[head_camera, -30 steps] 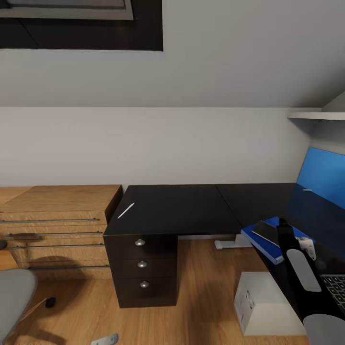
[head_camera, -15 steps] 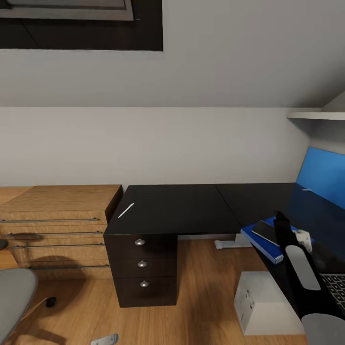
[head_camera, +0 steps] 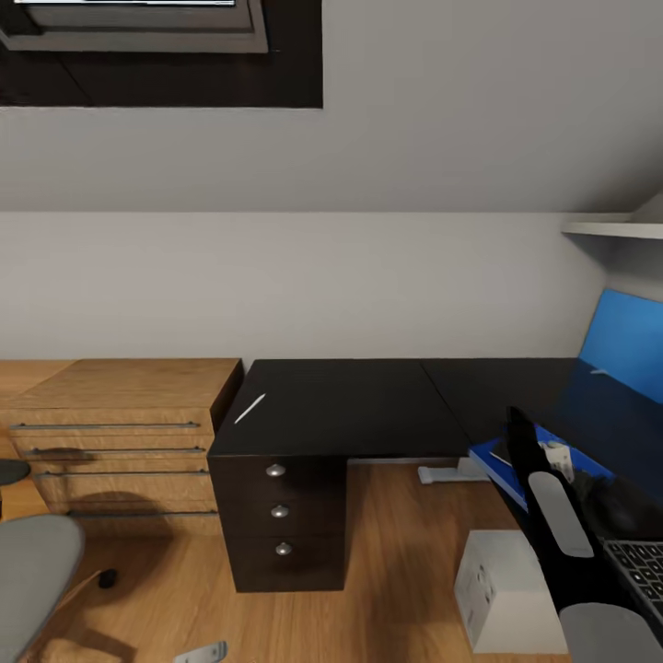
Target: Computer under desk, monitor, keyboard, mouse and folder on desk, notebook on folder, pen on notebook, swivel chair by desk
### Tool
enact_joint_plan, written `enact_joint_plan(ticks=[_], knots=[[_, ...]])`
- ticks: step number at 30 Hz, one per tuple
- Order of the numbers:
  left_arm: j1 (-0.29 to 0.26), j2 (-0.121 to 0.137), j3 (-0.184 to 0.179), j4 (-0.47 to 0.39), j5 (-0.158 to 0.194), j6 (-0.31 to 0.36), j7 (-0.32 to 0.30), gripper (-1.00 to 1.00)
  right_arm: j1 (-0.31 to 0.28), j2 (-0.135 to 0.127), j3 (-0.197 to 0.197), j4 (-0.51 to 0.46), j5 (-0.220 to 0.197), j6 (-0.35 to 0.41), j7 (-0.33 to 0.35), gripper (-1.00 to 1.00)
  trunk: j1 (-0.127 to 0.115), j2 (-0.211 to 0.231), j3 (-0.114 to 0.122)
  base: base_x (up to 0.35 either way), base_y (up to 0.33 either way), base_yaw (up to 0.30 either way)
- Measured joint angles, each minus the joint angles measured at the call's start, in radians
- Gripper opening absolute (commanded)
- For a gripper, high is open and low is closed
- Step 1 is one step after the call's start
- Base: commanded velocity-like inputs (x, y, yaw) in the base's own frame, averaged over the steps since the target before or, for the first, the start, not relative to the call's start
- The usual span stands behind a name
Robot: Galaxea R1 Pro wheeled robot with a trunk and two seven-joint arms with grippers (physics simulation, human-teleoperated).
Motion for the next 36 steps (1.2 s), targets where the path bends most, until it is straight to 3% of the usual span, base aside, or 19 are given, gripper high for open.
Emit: enact_joint_plan(ticks=[3, 5, 6, 7, 9, 13, 17, 19, 23, 27, 30, 34, 36], knots=[[0.000, 0.000, 0.000, 0.000, 0.001, 0.000, 0.000, 1.00, 0.007, 0.001, 0.064, 0.001, 0.001, -0.003, 0.001, 1.00, -0.012, 0.021, 0.009, 0.000, 0.000, 0.268], [0.000, 0.000, 0.000, 0.000, 0.002, 0.001, 0.001, 1.00, 0.009, 0.001, 0.150, 0.001, 0.004, -0.011, 0.001, 1.00, -0.019, 0.035, 0.016, 0.000, 0.000, 0.273], [0.000, 0.000, 0.001, 0.001, 0.002, 0.001, 0.001, 1.00, 0.009, 0.001, 0.170, 0.001, 0.006, -0.014, 0.001, 1.00, -0.023, 0.042, 0.019, 0.000, 0.000, 0.275], [0.000, 0.000, 0.003, 0.007, 0.004, 0.002, 0.002, 1.00, 0.010, 0.002, 0.245, 0.002, 0.023, -0.034, -0.001, 1.00, -0.027, 0.049, 0.022, 0.000, 0.000, 0.275], [0.000, 0.000, 0.004, 0.015, 0.004, 0.002, 0.002, 1.00, 0.010, 0.002, 0.330, 0.004, 0.056, -0.083, -0.005, 1.00, -0.035, 0.063, 0.028, 0.000, 0.000, 0.276], [0.000, 0.000, 0.005, 0.020, 0.006, 0.004, 0.003, 1.00, 0.011, 0.003, 0.442, 0.011, 0.096, -0.189, -0.027, 1.00, -0.050, 0.091, 0.041, 0.000, 0.000, 0.276], [0.000, 0.000, 0.008, 0.021, 0.009, 0.004, 0.002, 1.00, 0.011, 0.004, 0.533, 0.030, 0.111, -0.251, -0.069, 1.00, -0.054, 0.098, 0.044, 0.000, 0.000, 0.277], [0.000, 0.000, 0.009, 0.021, 0.010, 0.002, 0.002, 1.00, 0.011, 0.007, 0.562, 0.050, 0.114, -0.263, -0.082, 1.00, -0.054, 0.098, 0.044, 0.000, 0.000, 0.277], [0.000, 0.000, 0.008, 0.021, 0.011, -0.001, 0.002, 1.00, 0.011, 0.059, 0.595, 0.093, 0.143, -0.272, -0.092, 1.00, -0.054, 0.098, 0.044, 0.000, 0.000, 0.277], [0.000, 0.000, 0.008, 0.022, 0.011, -0.001, 0.002, 1.00, 0.011, 0.104, 0.608, 0.114, 0.260, -0.274, -0.096, 1.00, -0.054, 0.098, 0.043, 0.000, 0.000, 0.176], [0.000, 0.000, 0.008, 0.022, 0.011, -0.001, 0.002, 1.00, 0.011, 0.118, 0.615, 0.118, 0.321, -0.276, -0.097, 1.00, -0.054, 0.098, 0.043, 0.000, 0.000, 0.035], [0.000, 0.000, 0.008, 0.022, 0.011, -0.001, 0.002, 1.00, 0.011, 0.120, 0.615, 0.117, 0.330, -0.276, -0.093, 1.00, -0.054, 0.098, 0.043, 0.000, 0.000, 0.008], [0.000, 0.000, 0.007, 0.022, 0.011, -0.001, 0.002, 1.00, 0.011, 0.115, 0.611, 0.083, 0.328, -0.234, -0.089, 1.00, -0.054, 0.098, 0.043, 0.000, 0.000, 0.000]])
